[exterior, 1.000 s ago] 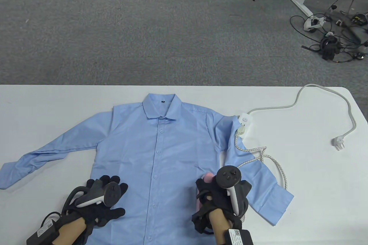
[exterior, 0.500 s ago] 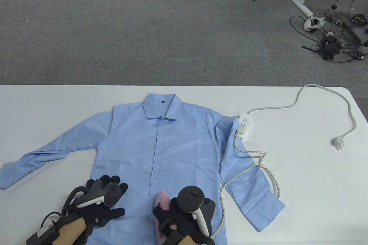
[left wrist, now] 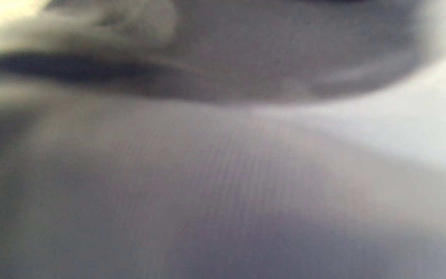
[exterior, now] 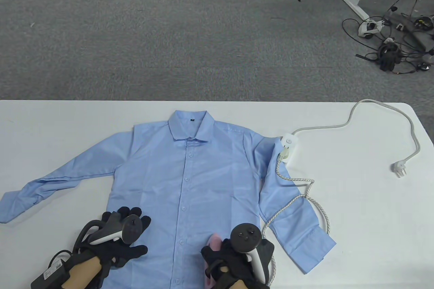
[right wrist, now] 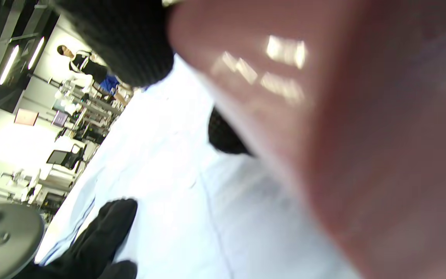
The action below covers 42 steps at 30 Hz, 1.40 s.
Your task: Iron long-sleeve shirt with electric iron on table
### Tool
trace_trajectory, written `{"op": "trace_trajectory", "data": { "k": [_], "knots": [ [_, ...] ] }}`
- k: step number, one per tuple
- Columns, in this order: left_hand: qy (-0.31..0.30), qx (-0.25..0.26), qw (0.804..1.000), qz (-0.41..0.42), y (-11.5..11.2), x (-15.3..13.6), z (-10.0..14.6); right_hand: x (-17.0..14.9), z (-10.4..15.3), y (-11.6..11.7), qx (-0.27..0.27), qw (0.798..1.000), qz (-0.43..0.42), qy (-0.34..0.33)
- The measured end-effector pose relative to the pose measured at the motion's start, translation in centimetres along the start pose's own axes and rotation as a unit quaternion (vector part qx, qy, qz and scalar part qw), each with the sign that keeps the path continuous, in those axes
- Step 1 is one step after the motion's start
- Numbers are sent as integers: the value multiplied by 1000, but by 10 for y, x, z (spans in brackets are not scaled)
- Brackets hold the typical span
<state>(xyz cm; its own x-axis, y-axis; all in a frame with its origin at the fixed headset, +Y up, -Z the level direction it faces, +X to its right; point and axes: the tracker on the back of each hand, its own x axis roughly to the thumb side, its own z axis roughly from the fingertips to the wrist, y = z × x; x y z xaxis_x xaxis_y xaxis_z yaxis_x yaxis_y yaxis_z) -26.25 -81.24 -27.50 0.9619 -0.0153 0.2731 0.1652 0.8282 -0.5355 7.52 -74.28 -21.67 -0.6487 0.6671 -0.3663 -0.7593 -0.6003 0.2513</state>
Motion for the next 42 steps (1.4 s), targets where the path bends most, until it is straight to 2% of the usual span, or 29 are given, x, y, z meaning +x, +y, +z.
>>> {"op": "trace_trajectory", "data": {
  "k": [11,19,26,29,32,34,35,36,37,38,42],
  "knots": [
    [-1,-2,1000,6,-1,-1,0,-45,4,-48,-64,996,-45,33],
    [-1,3,1000,6,-1,-1,0,-47,4,-51,-69,996,-40,36],
    [3,5,1000,6,0,-1,0,-32,-3,-54,-76,995,-26,52],
    [-6,35,999,13,7,-9,4,-3,-10,-67,-64,995,-70,26],
    [31,138,981,129,23,-45,14,51,-18,-84,-39,990,-133,-27],
    [70,170,970,161,24,-67,17,88,-26,-87,-28,988,-136,-60],
    [93,153,971,160,23,-77,18,117,-33,-85,-21,989,-120,-85],
    [104,140,972,156,22,-81,18,126,-36,-82,-20,989,-111,-93],
    [118,123,973,154,20,-88,19,153,-46,-73,-15,990,-89,-113],
    [123,118,973,155,19,-91,19,164,-52,-68,-8,989,-79,-122],
    [138,116,969,167,19,-96,18,210,-102,-17,83,984,-25,-156]
  ]
}}
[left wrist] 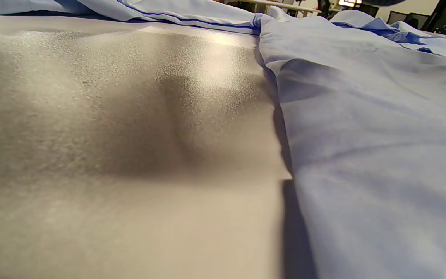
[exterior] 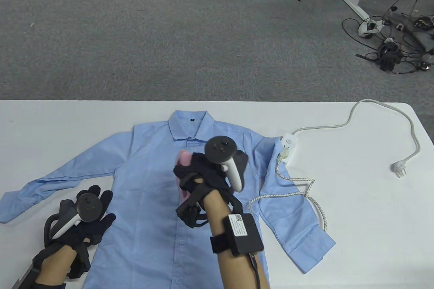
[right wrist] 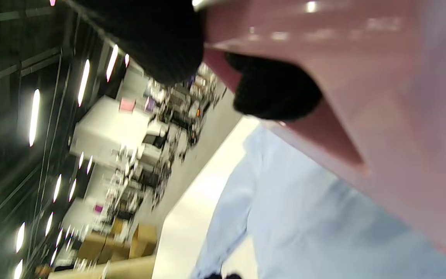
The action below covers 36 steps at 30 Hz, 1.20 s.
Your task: Iron long-sleeve shirt with electric iron on table
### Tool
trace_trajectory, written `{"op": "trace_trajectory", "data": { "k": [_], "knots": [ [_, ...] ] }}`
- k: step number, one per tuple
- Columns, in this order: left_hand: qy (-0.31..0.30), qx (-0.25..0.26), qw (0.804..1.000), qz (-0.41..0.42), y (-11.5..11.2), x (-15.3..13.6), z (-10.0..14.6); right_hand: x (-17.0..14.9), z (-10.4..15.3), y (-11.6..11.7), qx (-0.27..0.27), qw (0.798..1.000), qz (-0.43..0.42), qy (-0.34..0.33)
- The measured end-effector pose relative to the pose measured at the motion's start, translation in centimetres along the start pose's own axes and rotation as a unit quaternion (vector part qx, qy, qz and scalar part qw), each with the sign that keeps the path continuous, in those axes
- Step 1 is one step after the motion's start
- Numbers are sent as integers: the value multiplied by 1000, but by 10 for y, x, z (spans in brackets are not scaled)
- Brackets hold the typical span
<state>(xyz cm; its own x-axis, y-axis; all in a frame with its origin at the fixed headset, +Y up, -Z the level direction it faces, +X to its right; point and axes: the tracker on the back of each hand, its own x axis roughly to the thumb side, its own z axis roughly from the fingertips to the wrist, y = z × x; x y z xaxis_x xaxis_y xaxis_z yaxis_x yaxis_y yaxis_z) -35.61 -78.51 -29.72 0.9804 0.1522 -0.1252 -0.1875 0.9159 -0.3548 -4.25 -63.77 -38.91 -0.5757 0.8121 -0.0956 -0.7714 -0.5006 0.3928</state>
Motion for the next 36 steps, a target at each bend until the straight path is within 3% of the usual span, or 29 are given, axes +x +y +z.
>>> {"op": "trace_trajectory", "data": {
  "k": [6,9,13,19,24,36],
  "knots": [
    [-9,-20,1000,-12,-1,4,2,-8,-67,76,59,998,7,-32],
    [-7,-1,1000,-6,3,4,5,-19,-84,104,80,996,2,-42],
    [-9,-17,1000,-16,0,6,4,-31,-95,126,104,992,-15,-68],
    [-49,-60,996,-32,-12,18,2,-36,-90,127,72,992,3,-105],
    [-46,-162,981,-101,-30,28,0,-33,-92,125,18,996,42,-74],
    [-47,-163,982,-83,-29,27,1,-63,-101,67,-124,992,2,6]
  ]
}}
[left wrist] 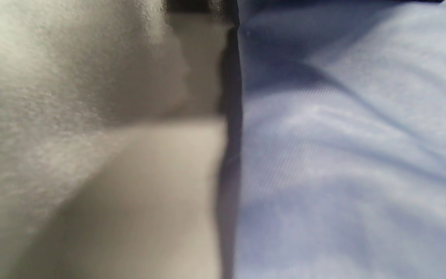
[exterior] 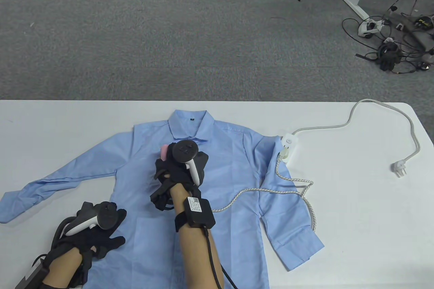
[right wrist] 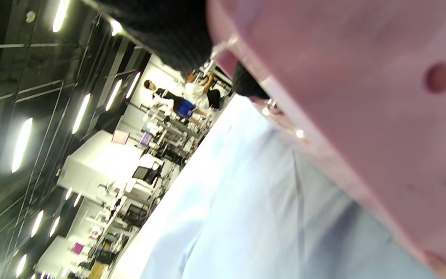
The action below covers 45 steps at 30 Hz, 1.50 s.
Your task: Iron long-sleeve shirt with electric iron on table
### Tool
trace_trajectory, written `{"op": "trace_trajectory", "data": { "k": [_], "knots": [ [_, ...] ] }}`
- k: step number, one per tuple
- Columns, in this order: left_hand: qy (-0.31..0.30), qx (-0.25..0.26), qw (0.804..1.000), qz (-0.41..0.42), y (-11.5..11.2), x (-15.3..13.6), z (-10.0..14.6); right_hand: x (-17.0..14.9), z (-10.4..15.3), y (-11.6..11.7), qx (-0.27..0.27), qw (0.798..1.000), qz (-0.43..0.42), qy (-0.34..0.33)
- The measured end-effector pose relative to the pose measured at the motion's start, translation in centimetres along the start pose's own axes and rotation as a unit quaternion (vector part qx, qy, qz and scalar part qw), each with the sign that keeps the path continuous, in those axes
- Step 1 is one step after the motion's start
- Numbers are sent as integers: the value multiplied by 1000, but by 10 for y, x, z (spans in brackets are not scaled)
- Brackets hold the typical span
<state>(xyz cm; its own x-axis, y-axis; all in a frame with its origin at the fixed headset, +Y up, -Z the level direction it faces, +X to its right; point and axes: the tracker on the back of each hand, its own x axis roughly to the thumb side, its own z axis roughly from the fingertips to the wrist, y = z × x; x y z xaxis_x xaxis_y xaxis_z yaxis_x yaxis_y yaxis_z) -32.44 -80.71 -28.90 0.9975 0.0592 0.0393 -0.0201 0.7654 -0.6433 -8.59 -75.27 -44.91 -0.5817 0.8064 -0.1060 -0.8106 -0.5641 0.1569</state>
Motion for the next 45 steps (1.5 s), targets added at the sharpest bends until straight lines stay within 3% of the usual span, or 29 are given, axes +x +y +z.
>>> {"op": "trace_trajectory", "data": {
  "k": [3,5,7,9,12,16,21,25,31,34,37,45],
  "knots": [
    [11,16,1000,3,7,-3,4,-3,-1,-1,-1,1000,-15,8],
    [42,115,992,-2,23,-7,18,1,-1,-3,-3,1000,-8,8],
    [54,224,973,28,35,-14,31,12,9,-5,9,1000,-10,-15],
    [76,249,965,45,39,-21,37,28,26,-3,-10,999,5,-48],
    [118,206,970,45,38,-35,33,50,59,10,37,994,32,-99],
    [131,183,972,71,34,-46,27,59,89,37,115,986,-5,-120],
    [148,160,974,65,29,-46,27,51,110,75,191,975,7,-115],
    [136,177,973,64,31,-40,30,42,115,97,227,968,4,-109],
    [101,88,990,39,12,-24,12,44,111,99,199,973,34,-111],
    [111,11,994,-5,1,-18,3,42,106,95,183,977,35,-102],
    [99,46,994,24,2,-18,4,39,98,89,165,982,27,-84],
    [67,21,997,22,0,-16,1,25,70,58,113,993,-1,-26]
  ]
}}
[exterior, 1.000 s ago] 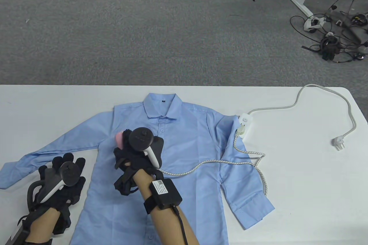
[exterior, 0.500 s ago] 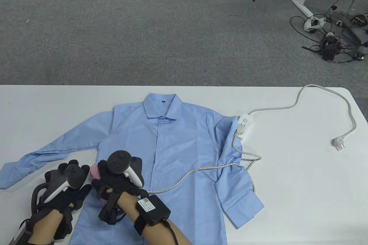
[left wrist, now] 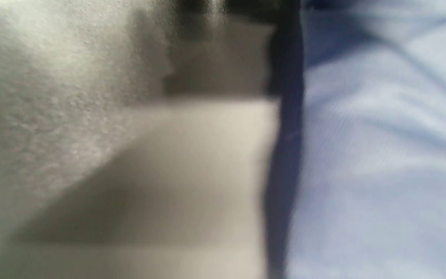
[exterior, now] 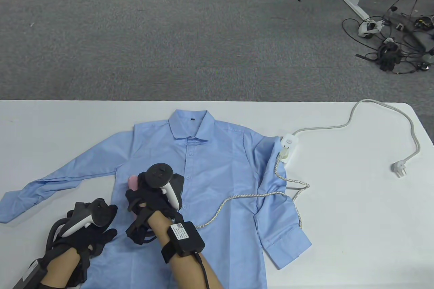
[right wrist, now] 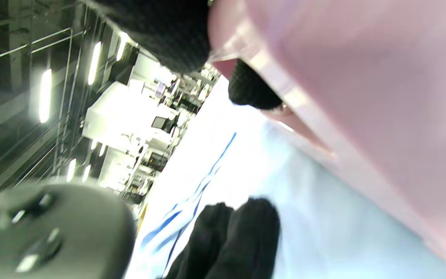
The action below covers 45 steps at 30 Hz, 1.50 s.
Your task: Iron long-sleeve shirt with electric iron on table
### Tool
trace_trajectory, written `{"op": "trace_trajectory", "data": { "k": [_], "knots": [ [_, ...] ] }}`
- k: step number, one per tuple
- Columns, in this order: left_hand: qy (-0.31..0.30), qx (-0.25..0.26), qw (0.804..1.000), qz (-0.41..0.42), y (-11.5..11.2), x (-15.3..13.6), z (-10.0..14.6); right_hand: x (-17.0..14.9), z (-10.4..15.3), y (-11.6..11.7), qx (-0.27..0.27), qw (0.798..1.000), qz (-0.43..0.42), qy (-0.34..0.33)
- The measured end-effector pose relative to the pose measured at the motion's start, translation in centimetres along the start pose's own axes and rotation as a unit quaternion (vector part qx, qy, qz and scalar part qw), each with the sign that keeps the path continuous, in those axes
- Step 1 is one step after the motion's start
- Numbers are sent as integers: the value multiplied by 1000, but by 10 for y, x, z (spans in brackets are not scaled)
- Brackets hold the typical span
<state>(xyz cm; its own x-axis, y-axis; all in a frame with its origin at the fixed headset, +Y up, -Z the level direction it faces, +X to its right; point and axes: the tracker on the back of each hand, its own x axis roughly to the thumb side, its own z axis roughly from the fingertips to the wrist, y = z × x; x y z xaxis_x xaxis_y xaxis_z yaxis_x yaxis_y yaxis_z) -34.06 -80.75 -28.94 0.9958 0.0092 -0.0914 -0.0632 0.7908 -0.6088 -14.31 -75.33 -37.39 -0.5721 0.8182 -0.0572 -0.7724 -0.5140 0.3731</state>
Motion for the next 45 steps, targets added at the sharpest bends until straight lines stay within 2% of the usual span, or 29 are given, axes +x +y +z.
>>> {"op": "trace_trajectory", "data": {
  "k": [5,14,19,21,23,25,28,32,36,41,45],
  "knots": [
    [13,-10,1000,3,0,0,1,-10,-8,-25,-68,997,8,39],
    [21,-15,1000,4,0,0,1,-34,-11,-65,-125,986,-37,99],
    [4,-21,1000,16,4,-4,0,-39,-14,-67,-101,988,-55,102],
    [0,18,999,41,11,-11,2,-41,-13,-68,-97,986,-85,102],
    [9,70,995,72,19,-17,8,-34,-4,-69,-67,987,-114,94],
    [18,108,990,86,25,-24,14,-17,11,-62,-53,993,-93,58],
    [17,122,987,100,28,-25,20,8,35,-38,-27,998,-57,12],
    [18,125,988,83,31,-23,27,26,60,15,35,999,-28,-13],
    [34,123,988,83,30,-28,27,31,73,52,46,998,13,-30],
    [40,93,992,75,25,-28,22,16,67,75,87,996,-13,-2],
    [16,55,996,68,18,-25,15,17,68,72,61,998,2,-10]
  ]
}}
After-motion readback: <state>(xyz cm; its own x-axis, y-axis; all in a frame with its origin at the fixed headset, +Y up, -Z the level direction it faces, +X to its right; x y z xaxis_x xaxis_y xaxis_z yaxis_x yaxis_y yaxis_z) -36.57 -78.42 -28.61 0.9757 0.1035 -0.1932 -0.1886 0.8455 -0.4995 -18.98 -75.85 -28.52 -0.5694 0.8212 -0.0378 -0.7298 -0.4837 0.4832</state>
